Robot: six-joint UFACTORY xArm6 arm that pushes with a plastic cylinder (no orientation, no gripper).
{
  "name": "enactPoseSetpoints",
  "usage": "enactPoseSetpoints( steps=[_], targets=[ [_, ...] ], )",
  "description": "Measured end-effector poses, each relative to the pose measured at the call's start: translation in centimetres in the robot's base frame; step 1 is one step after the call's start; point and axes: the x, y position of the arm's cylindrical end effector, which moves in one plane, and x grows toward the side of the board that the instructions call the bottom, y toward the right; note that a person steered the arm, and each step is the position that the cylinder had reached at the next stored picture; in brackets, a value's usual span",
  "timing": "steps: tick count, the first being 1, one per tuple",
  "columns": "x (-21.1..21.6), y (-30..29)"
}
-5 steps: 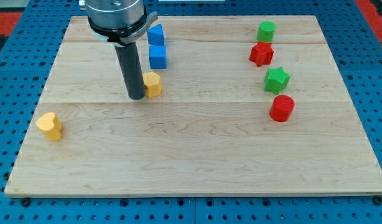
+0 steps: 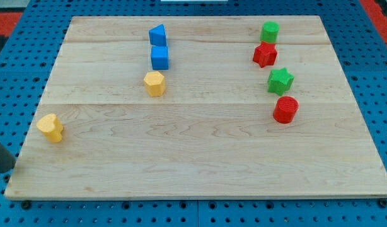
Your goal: Drag the yellow heart towards the yellow hexagon
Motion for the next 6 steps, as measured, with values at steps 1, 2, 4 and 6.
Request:
enactPoseSetpoints(
  steps=[1, 2, 4, 6],
  targets=[
    [-4.2, 3.2],
    [-6.7, 4.7],
    [-9.2, 11.5],
    [-13.4, 10.2]
  ],
)
